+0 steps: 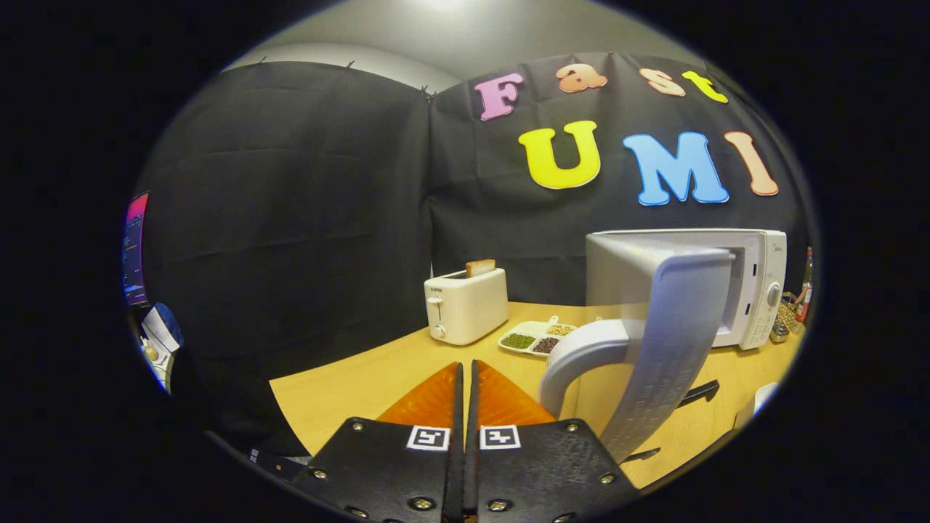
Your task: Open the microwave, put the food inside, and close the microwave door.
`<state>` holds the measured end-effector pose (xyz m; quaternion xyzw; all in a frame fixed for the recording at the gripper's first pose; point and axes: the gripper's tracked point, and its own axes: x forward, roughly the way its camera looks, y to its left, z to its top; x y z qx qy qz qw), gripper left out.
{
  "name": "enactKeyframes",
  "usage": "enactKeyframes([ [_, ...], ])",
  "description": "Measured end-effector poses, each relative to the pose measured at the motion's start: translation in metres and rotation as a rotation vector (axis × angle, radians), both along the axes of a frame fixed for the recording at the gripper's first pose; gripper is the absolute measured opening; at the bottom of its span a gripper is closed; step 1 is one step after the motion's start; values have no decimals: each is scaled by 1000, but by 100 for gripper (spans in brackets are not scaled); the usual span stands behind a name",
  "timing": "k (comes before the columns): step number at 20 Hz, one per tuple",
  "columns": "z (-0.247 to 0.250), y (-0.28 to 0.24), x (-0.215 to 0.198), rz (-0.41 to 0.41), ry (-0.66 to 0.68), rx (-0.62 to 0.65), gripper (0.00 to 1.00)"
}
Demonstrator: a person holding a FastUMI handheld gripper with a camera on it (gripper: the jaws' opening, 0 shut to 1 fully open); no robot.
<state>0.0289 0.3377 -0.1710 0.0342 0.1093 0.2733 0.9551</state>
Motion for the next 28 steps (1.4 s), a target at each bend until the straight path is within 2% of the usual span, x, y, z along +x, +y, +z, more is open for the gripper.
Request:
enactKeyframes([
  [8, 3, -110, 42, -216, -46, -60, 1],
  [14, 13, -208, 105, -429, -60, -94, 1],
  [19, 15, -269, 156, -581, -68, -119, 1],
  [28, 1, -310, 232, -698, -47, -134, 1],
])
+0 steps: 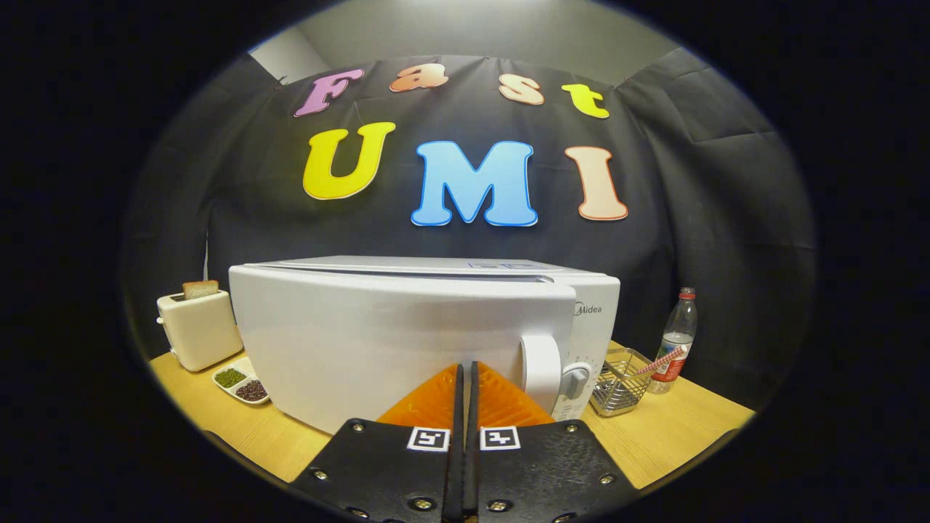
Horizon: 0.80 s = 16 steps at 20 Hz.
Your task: Open the microwave, put the food inside, and close the microwave door.
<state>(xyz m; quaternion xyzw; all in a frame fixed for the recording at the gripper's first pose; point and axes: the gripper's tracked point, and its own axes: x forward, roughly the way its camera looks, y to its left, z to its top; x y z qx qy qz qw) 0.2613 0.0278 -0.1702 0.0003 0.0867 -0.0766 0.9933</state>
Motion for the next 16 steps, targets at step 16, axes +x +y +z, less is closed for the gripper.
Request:
enactKeyframes([
  [16, 30, 4, -38, 39, -9, -59, 1],
])
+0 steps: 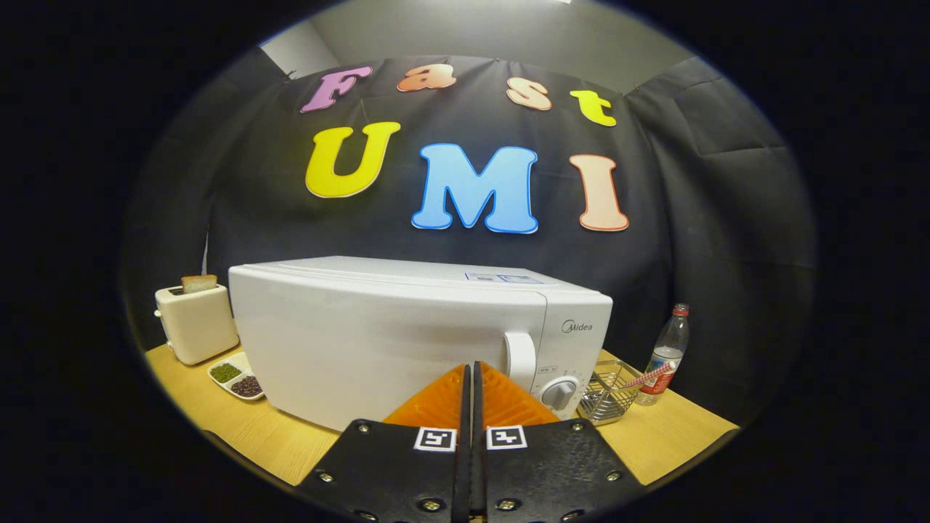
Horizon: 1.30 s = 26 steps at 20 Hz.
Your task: Open the microwave, put the food inside, and close the microwave door.
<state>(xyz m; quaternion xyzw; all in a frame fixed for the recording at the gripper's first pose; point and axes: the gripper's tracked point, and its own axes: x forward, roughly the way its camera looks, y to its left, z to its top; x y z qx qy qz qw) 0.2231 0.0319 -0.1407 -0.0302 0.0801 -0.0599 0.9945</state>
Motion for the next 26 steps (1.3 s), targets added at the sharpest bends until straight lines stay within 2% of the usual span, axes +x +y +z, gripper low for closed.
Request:
enactKeyframes([
  [7, 50, -11, -112, 95, -56, 79, 1],
  [12, 86, -36, -175, 102, -112, 134, 1],
  [14, 99, -44, -193, 104, -141, 144, 1],
  [17, 111, -54, -216, 86, -182, 92, 1],
  [21, 114, -40, -234, 146, -185, 60, 1],
  [24, 117, -45, -243, 122, -193, 0, 1],
  [26, 124, -41, -249, 115, -210, 5, 1],
])
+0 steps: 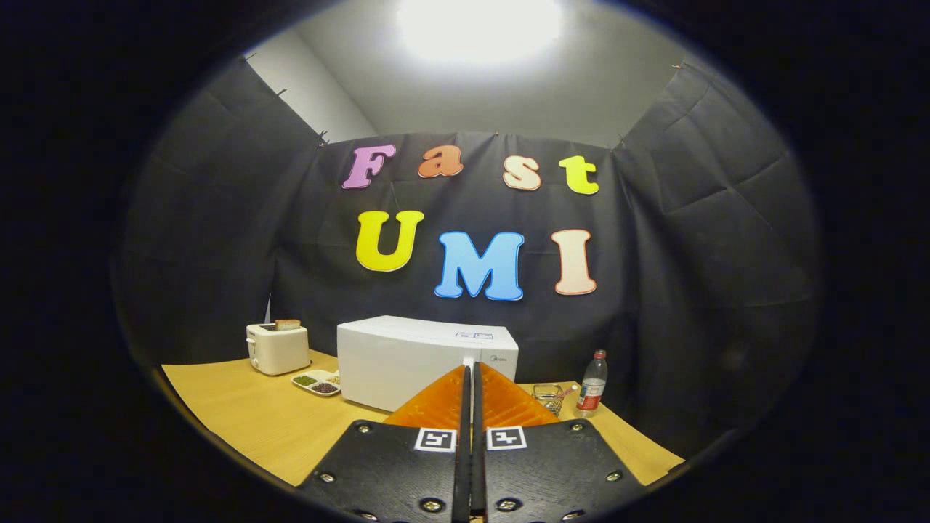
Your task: Open the microwave, put the food inside, and close the microwave door.
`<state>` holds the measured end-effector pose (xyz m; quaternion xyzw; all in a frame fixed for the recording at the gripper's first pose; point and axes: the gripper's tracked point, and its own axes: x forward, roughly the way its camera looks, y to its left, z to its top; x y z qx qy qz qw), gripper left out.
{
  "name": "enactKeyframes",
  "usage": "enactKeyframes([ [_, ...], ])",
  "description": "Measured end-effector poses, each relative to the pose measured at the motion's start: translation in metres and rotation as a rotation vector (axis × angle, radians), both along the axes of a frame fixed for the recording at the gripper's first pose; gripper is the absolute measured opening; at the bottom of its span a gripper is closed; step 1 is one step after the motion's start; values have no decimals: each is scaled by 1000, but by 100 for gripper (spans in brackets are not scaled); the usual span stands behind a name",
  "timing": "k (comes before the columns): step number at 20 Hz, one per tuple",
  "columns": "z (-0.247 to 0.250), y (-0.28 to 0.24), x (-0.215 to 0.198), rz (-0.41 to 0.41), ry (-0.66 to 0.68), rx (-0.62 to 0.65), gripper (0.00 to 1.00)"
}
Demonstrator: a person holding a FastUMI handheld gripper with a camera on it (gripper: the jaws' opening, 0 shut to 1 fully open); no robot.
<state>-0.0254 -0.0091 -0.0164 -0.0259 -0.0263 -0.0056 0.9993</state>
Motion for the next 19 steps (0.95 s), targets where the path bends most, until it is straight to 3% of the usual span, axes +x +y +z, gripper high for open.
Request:
enactKeyframes([
  [2, 3, -6, -3, -24, -6, 14, 1],
  [3, 3, -6, -3, -21, -5, 17, 7],
  [4, 5, -3, -6, -16, -8, 19, 24],
  [7, 6, -10, -9, -50, 6, 8, 98],
  [10, 10, -13, -13, -83, -1, -4, 96],
  [19, 7, 0, -12, -5, 13, 23, 96],
])
